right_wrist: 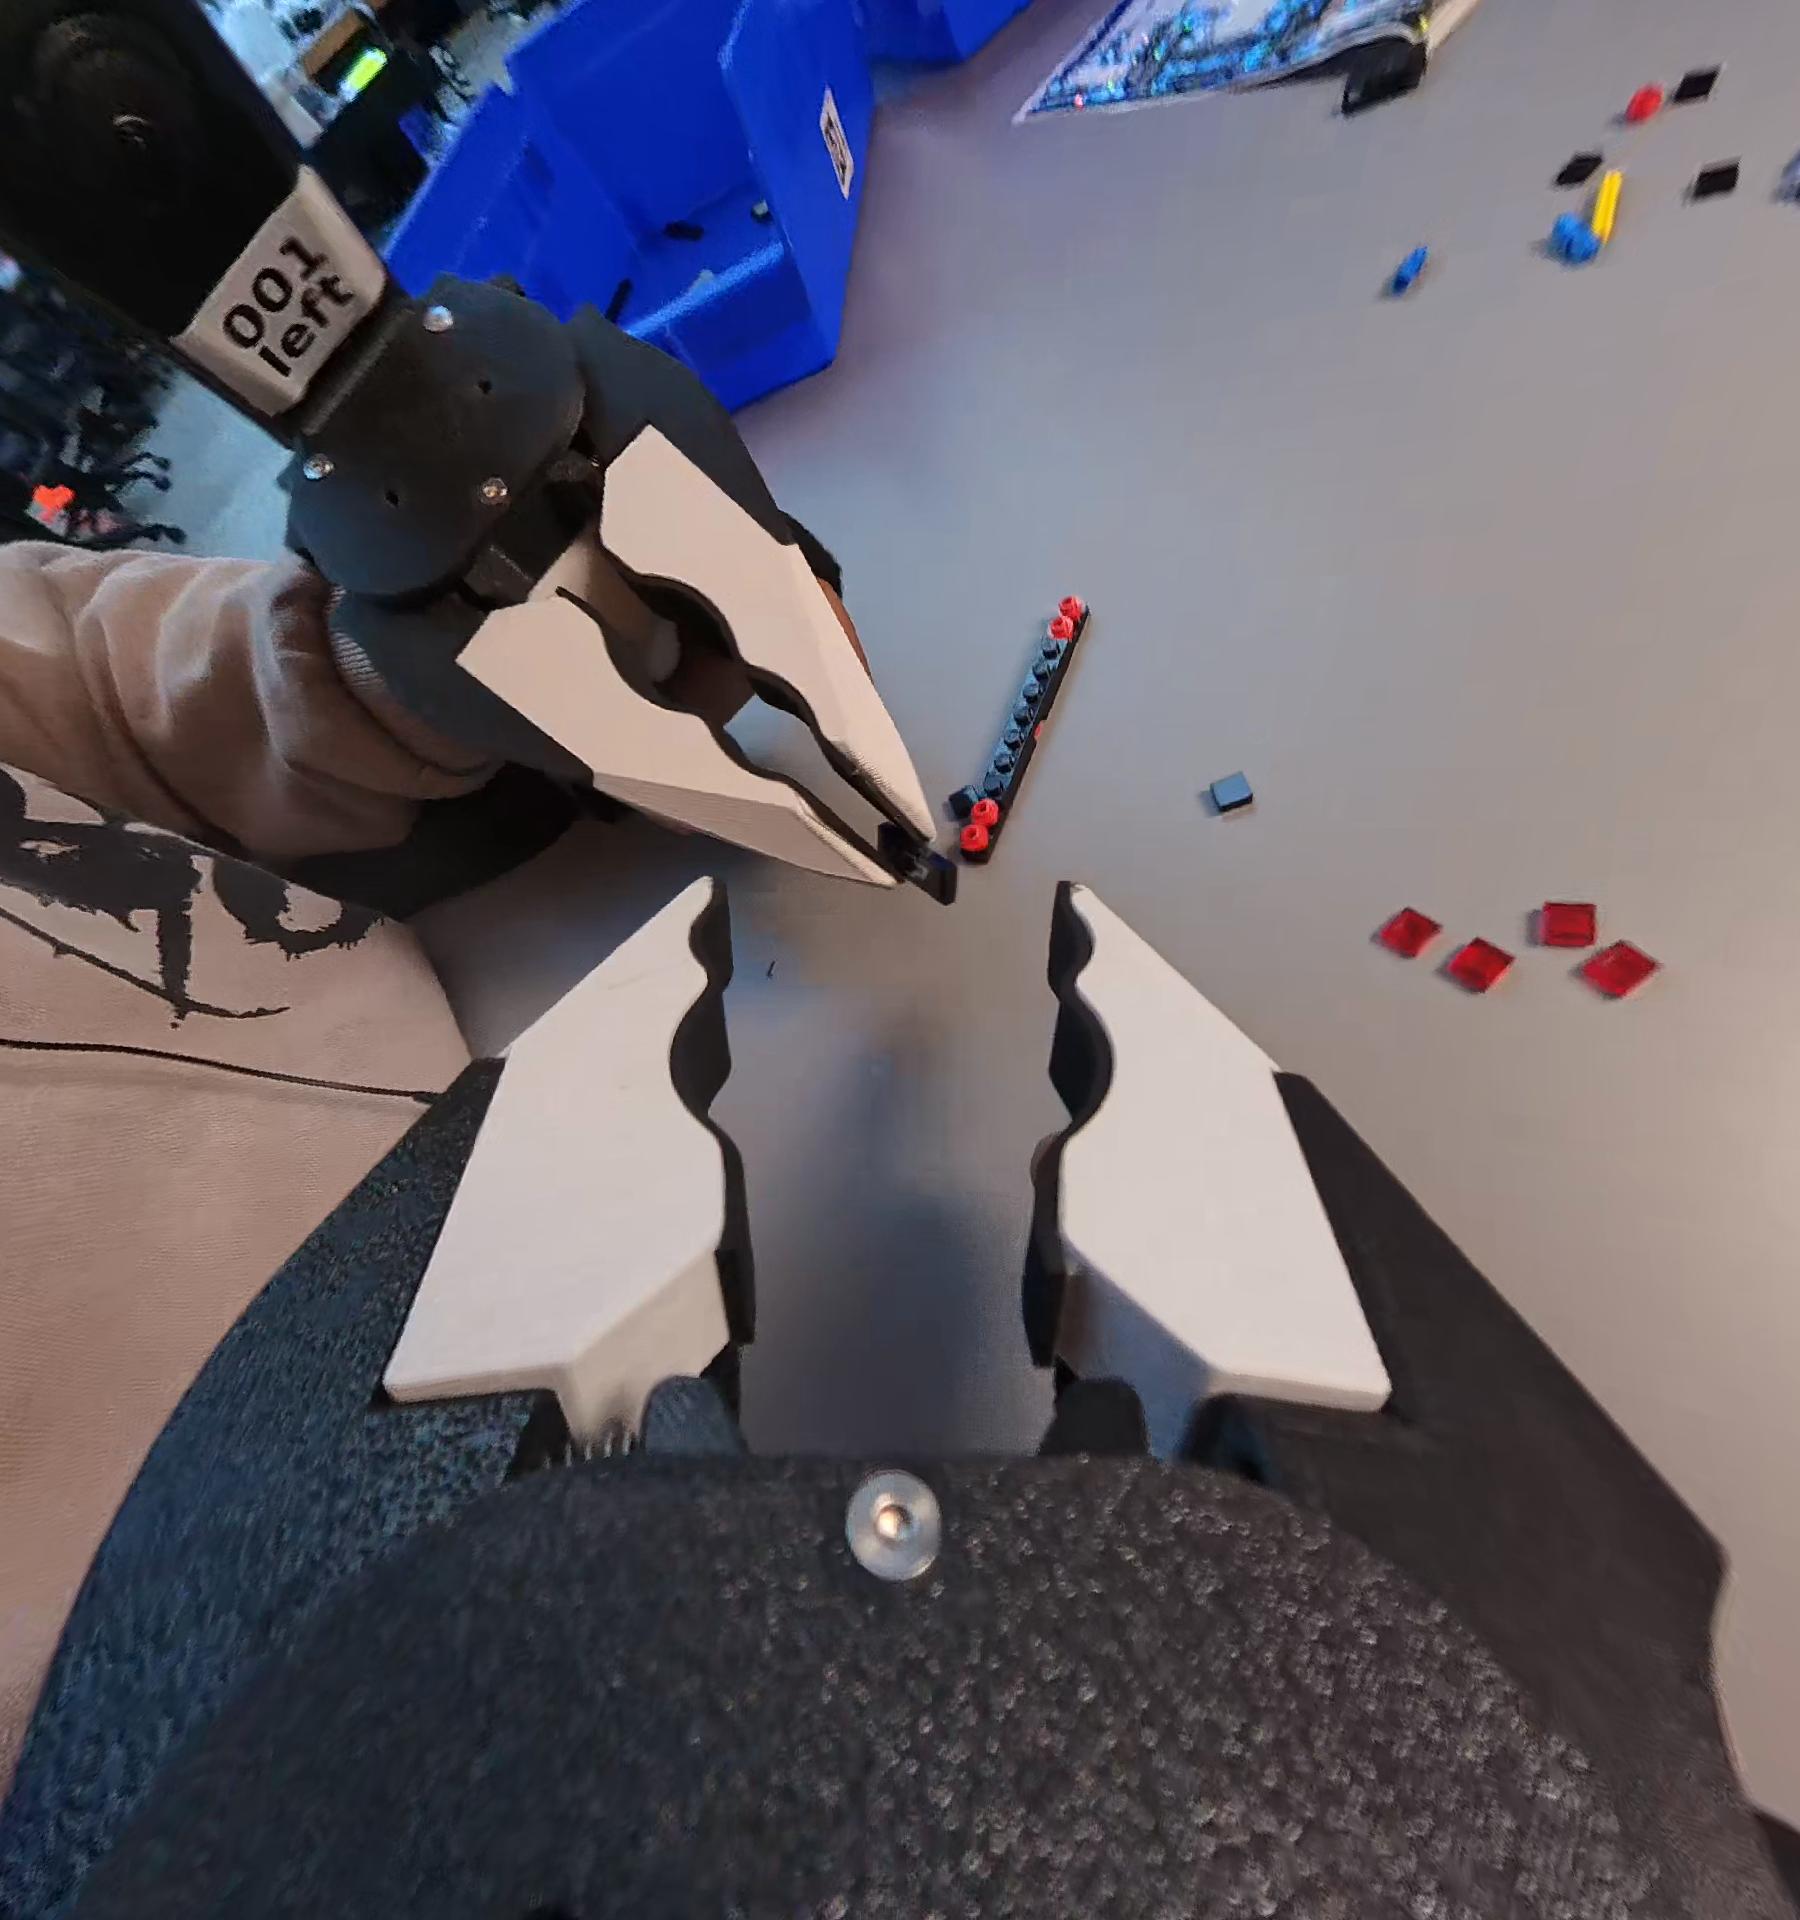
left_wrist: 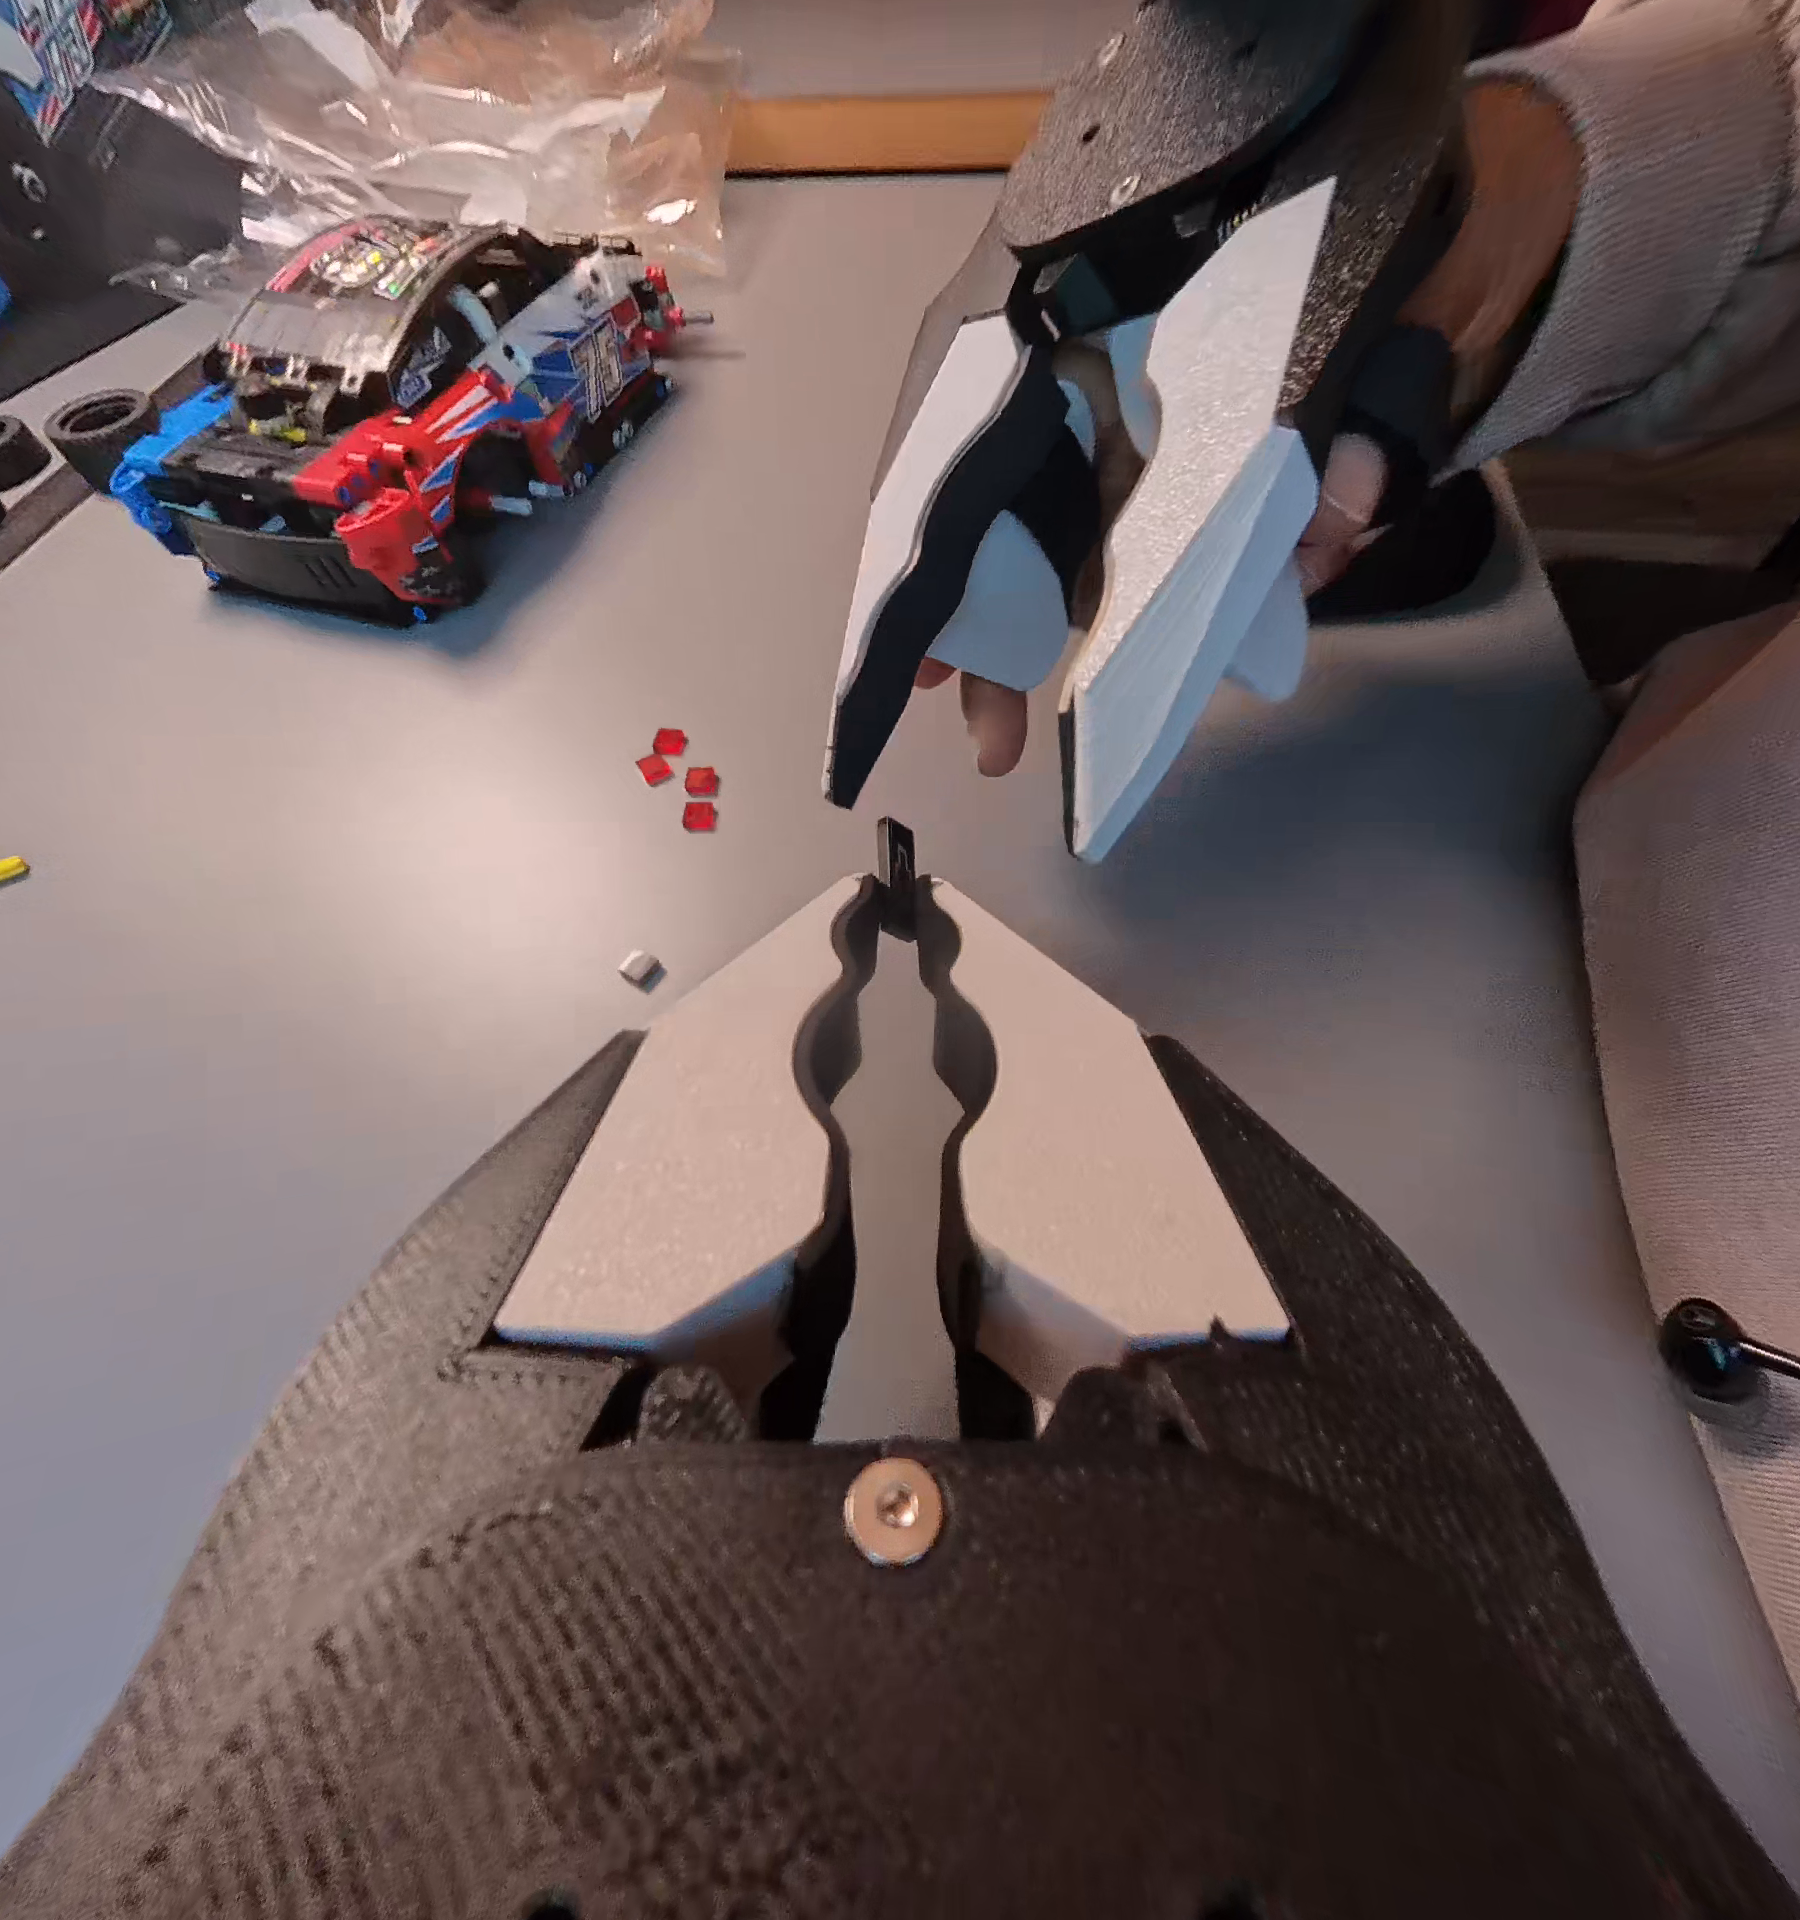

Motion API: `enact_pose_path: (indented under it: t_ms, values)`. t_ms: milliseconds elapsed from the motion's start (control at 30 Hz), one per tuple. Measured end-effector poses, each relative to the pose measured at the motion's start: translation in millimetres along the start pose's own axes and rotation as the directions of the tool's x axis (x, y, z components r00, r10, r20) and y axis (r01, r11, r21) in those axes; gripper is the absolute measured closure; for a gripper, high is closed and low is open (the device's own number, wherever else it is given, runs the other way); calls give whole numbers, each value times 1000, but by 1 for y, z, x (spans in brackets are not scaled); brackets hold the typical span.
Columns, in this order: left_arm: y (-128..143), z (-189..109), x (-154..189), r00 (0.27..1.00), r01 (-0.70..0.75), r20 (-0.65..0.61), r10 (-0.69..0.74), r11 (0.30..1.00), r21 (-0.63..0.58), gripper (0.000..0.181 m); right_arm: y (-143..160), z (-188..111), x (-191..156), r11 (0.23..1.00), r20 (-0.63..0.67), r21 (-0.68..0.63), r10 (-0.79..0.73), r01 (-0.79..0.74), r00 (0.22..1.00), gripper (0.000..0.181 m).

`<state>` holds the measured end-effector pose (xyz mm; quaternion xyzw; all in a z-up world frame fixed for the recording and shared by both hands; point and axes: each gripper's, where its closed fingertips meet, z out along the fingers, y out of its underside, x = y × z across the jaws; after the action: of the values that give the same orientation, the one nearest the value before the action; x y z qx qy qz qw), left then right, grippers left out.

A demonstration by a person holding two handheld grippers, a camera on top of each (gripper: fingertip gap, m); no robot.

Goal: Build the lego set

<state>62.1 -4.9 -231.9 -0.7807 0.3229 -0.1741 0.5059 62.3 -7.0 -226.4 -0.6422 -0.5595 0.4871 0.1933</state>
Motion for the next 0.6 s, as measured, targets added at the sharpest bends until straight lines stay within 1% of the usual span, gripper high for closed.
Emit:
enact_pose_path:
  t_ms: [100,167,200,267,367,400,433,533,600]
  values:
    - [-17,-12,3,997,41,-67,-34,993,107,177,-19,-13,-6,994,82,91,-61,53,995,140]
    - [-26,-19,2,996,56,-83,-43,986,159,177,-28,-16,-14,992,160,115,-63,45,985,147]
    - [-30,-22,2,995,57,-89,-41,982,182,177,-31,-15,-17,992,180,119,-60,39,982,150]
    - [-35,-25,3,996,44,-85,-28,978,203,177,-35,-12,-21,990,207,135,-62,34,976,157]
    - [-39,-28,5,998,3,-64,11,977,215,177,-36,-6,-26,991,243,134,-51,19,969,163]
    - [-39,-28,5,998,-2,-57,14,978,210,177,-37,-6,-28,990,256,140,-57,21,965,168]
    - [-39,-29,5,998,-12,-52,23,978,209,177,-39,-6,-29,989,261,149,-57,18,964,181]
    - [-43,-31,6,998,0,-66,15,973,230,177,-41,-7,-32,986,293,168,-63,13,954,181]
    - [-47,-34,7,995,49,-102,-22,964,261,176,-44,-10,-34,982,318,187,-71,12,946,181]
